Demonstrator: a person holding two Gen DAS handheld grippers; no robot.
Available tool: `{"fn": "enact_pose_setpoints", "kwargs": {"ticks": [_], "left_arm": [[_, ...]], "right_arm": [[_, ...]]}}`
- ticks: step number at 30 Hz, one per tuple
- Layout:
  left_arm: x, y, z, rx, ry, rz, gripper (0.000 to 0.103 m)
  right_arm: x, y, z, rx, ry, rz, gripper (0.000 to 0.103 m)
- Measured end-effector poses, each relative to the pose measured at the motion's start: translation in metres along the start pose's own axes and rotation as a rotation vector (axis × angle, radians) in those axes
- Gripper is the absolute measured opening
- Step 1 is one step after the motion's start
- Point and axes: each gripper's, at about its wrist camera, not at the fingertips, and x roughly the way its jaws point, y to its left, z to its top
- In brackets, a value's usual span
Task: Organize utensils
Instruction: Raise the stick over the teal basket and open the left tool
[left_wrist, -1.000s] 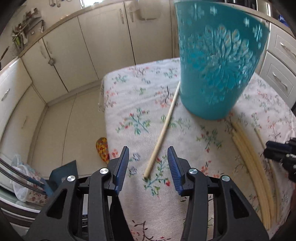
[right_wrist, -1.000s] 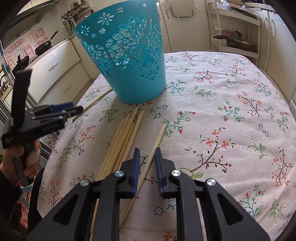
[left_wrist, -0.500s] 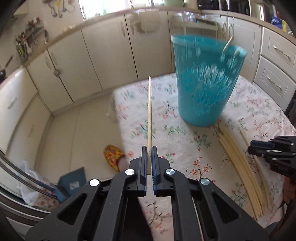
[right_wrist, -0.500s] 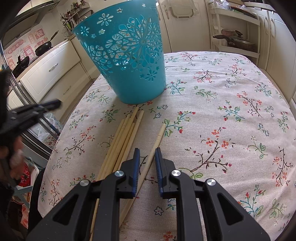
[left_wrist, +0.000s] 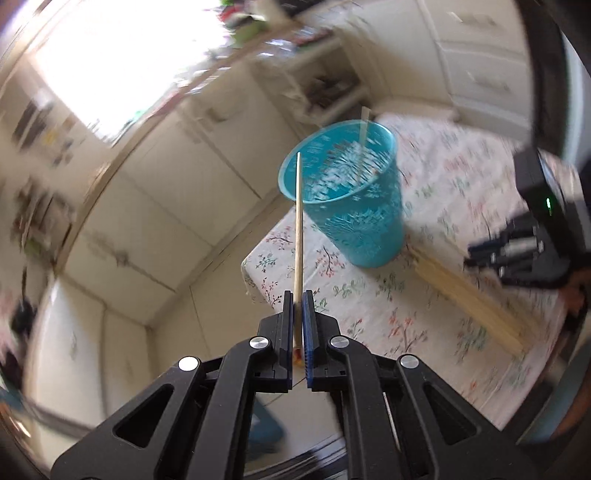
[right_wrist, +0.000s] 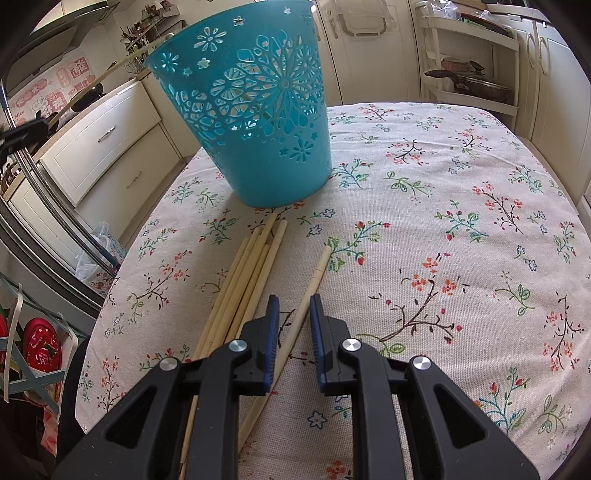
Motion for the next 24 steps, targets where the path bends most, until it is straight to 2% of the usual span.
{"fn": "enact_pose_setpoints", "kwargs": {"ticks": [2, 6, 9, 14, 16, 18, 19, 21, 23, 24], "left_arm": [[0.005, 0.000, 0.016, 0.089, 0.049, -0.024, 0.005], [0.010, -0.001, 0.049, 0.234, 0.109, -0.015, 0.005], [0.008, -0.001, 0.073, 0.294, 0.137, -0.019, 0.005], [0.002, -0.002, 0.090, 0.367, 0.144, 0.013, 0.008], [-0.003, 0.005, 0.095, 0.342, 0.123, 0.043, 0.009], [-0.009, 0.017, 0.100, 0.275, 0.082, 0.054, 0.009], [-0.012, 0.025, 0.104, 0.221, 0.050, 0.085, 0.011], [-0.017, 0.040, 0.109, 0.125, -0.002, 0.141, 0.016], [-0.022, 0.049, 0.111, 0.056, -0.039, 0.178, 0.028], [-0.025, 0.052, 0.111, 0.033, -0.055, 0.187, 0.030]], "right_arm": [[-0.001, 0.000, 0.000, 0.000, 0.000, 0.000, 0.017], [-0.001, 0.000, 0.000, 0.001, 0.000, 0.001, 0.017], [-0.001, -0.001, 0.000, 0.003, 0.000, 0.004, 0.017], [-0.001, -0.001, 0.000, 0.005, 0.000, 0.009, 0.017], [-0.001, -0.001, 0.000, 0.005, 0.000, 0.009, 0.018], [-0.001, -0.002, 0.000, 0.006, 0.000, 0.009, 0.018], [-0.001, -0.001, 0.000, 0.006, 0.000, 0.010, 0.018], [-0.001, -0.001, 0.000, 0.006, 0.000, 0.009, 0.018], [-0.001, -0.001, 0.000, 0.006, 0.000, 0.009, 0.018], [-0.001, -0.001, 0.000, 0.006, 0.000, 0.009, 0.018]]}}
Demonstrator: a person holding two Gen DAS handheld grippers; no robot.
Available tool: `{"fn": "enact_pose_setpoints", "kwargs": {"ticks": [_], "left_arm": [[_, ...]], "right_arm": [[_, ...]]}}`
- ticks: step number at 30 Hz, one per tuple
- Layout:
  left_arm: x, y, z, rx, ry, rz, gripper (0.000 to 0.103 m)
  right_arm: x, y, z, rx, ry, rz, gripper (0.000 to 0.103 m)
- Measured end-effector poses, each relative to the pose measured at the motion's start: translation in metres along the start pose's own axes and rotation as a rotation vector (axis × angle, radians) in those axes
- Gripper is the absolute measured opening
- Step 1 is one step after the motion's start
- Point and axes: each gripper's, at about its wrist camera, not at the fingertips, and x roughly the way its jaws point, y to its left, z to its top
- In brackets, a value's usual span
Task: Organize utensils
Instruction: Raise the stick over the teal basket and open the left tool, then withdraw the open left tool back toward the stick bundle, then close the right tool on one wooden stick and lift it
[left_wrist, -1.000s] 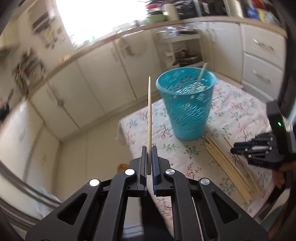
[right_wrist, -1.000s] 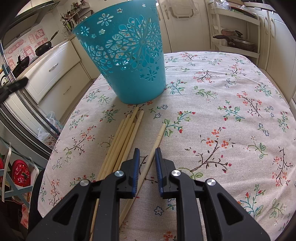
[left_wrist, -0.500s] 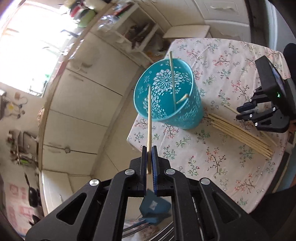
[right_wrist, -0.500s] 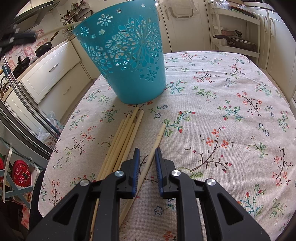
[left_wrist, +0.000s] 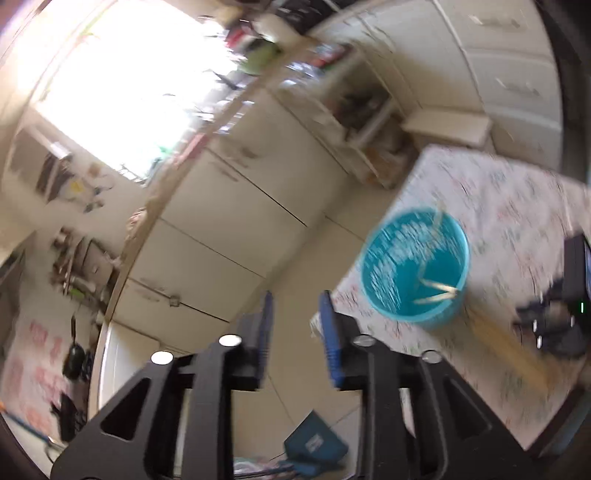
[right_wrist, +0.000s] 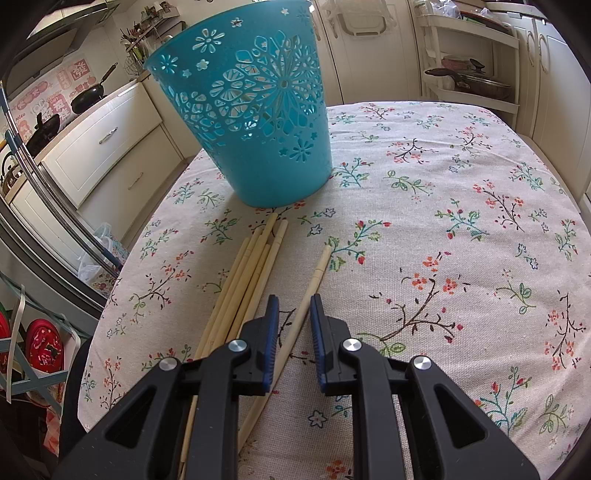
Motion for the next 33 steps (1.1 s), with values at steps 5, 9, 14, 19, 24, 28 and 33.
{"fn": "enact_pose_setpoints", "kwargs": {"ticks": [5, 9, 14, 19, 24, 28, 33], "left_arm": [[-0.020, 0.015, -0.009, -0.176, -0.085, 0.021, 0.041], [-0.038, 0.016, -0.039, -0.383, -0.151, -0.007, 0.064], [-0.031, -0.010, -0.095, -0.599, -0.135, -0.086, 0.078], [0.003, -0.047, -0.150, -0.795, -0.025, -0.189, 0.081], [0.042, -0.075, -0.186, -0.900, 0.135, -0.208, 0.081], [0.050, -0.085, -0.201, -0.950, 0.183, -0.204, 0.083], [0.047, -0.091, -0.204, -0.942, 0.184, -0.179, 0.085]], "right_arm": [[0.000, -0.001, 0.000, 0.004, 0.001, 0.005, 0.018], [0.000, -0.006, 0.001, 0.030, 0.008, 0.033, 0.018], [0.001, -0.007, 0.003, 0.043, 0.013, 0.039, 0.018], [0.003, 0.009, 0.003, -0.022, 0.023, -0.061, 0.014], [0.003, 0.018, 0.004, -0.071, 0.032, -0.134, 0.007], [-0.009, -0.005, 0.006, 0.043, 0.027, -0.022, 0.006], [-0.054, -0.024, 0.023, 0.152, -0.078, 0.143, 0.006]]}}
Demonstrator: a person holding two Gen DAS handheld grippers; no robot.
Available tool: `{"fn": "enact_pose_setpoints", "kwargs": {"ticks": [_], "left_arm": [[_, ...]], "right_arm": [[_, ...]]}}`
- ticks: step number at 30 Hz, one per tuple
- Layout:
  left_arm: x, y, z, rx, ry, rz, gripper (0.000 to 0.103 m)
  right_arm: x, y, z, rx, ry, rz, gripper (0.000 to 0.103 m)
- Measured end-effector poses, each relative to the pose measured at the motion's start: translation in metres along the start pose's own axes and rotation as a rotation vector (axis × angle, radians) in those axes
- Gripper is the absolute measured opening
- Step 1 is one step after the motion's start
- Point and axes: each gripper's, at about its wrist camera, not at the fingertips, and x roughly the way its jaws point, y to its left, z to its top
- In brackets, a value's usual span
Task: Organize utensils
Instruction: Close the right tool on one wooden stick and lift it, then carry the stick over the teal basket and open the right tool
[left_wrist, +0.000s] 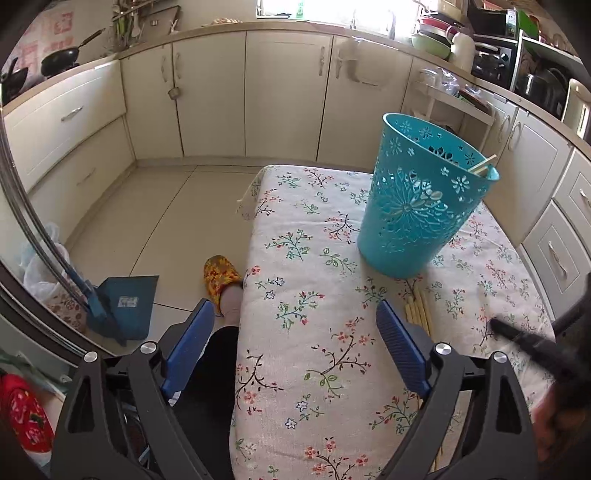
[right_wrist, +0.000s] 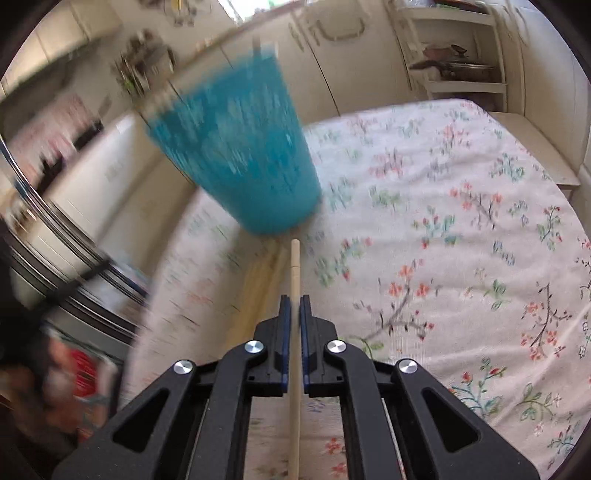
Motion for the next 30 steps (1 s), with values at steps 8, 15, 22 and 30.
{"fn": "enact_pose_setpoints", "kwargs": {"ticks": [8, 15, 22, 30], "left_arm": [[-0.005, -0.009, -0.003, 0.027, 0.004, 0.003, 0.088], [-0.001, -0.013, -0.008, 0.027, 0.025, -0.007, 0.089], [0.013, -0.011, -0.020, 0.006, 0.069, -0.020, 0.089], [0.020, -0.005, -0.020, -0.033, 0.076, -0.038, 0.089]], "right_arm": [[-0.049, 0.028, 0.067, 0.043, -0.191, 0.190, 0.006], [-0.054, 0.065, 0.139, -0.009, -0.405, 0.170, 0.006], [-0.023, 0.079, 0.177, -0.006, -0.541, 0.034, 0.006], [0.014, 0.070, 0.178, -0.016, -0.541, -0.081, 0.006]]}}
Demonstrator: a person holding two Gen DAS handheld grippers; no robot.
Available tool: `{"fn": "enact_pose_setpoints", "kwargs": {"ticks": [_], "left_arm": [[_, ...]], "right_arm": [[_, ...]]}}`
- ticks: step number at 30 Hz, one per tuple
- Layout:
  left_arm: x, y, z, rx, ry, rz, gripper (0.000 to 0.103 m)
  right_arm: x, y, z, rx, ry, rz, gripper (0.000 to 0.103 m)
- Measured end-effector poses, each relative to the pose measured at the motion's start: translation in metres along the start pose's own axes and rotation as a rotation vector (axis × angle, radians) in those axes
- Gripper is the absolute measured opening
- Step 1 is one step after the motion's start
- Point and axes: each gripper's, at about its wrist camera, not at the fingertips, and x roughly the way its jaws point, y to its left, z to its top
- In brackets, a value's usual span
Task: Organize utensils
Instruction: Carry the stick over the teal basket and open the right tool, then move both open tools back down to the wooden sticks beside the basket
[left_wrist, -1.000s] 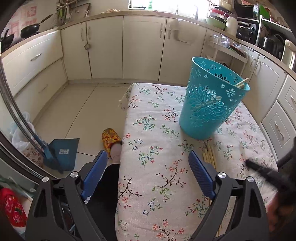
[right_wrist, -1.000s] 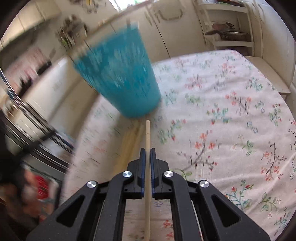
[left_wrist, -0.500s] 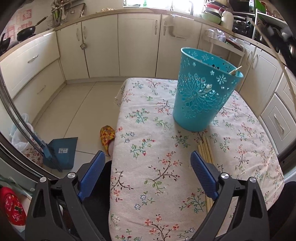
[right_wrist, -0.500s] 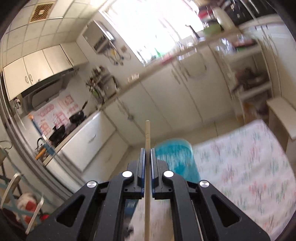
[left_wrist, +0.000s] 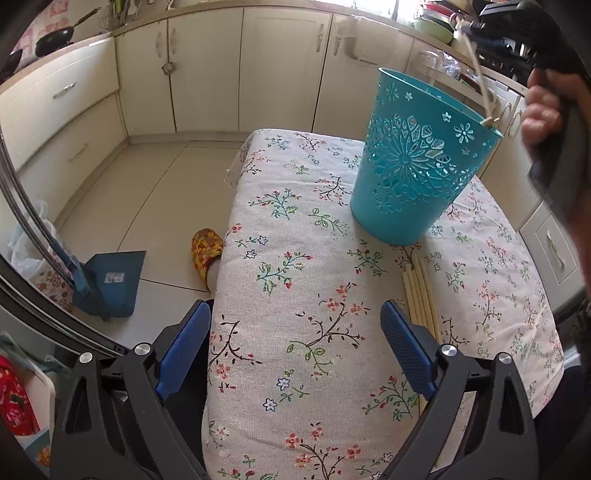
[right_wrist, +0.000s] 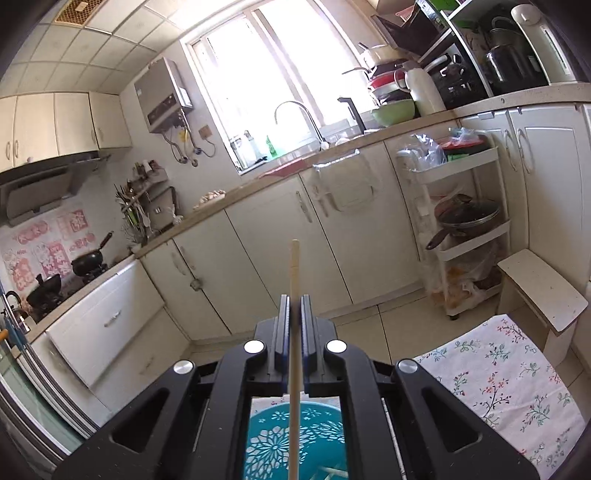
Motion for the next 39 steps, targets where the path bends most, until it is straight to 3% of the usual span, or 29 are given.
{"fn": "enact_pose_setpoints", "kwargs": {"ticks": [6, 15, 19, 24, 27, 39], "left_arm": [[-0.005, -0.001, 0.001, -0.007, -0.009, -0.001, 0.089], [-0.033, -0.011, -0.005, -0.006, -0.045, 0.002, 0.092], [-0.043, -0.016, -0.011, -0.001, -0.046, -0.003, 0.092], [-0.052, -0.020, -0.020, 0.015, -0.039, 0.000, 0.093], [-0.058, -0.020, -0.025, 0.023, -0.038, 0.004, 0.093], [-0.053, -0.004, -0.032, -0.009, -0.010, 0.014, 0.093]], "right_arm": [[-0.017, 0.001, -0.018, -0.047, 0.048, 0.007, 0.007], [-0.108, -0.005, -0.055, -0.101, 0.083, 0.005, 0.007], [-0.131, -0.021, -0.108, -0.106, 0.241, -0.026, 0.007], [-0.111, -0.036, -0.166, -0.087, 0.473, -0.045, 0.007], [-0.092, -0.032, -0.184, -0.099, 0.549, -0.040, 0.007], [-0.043, -0.026, -0.202, -0.126, 0.617, -0.105, 0.007]]}}
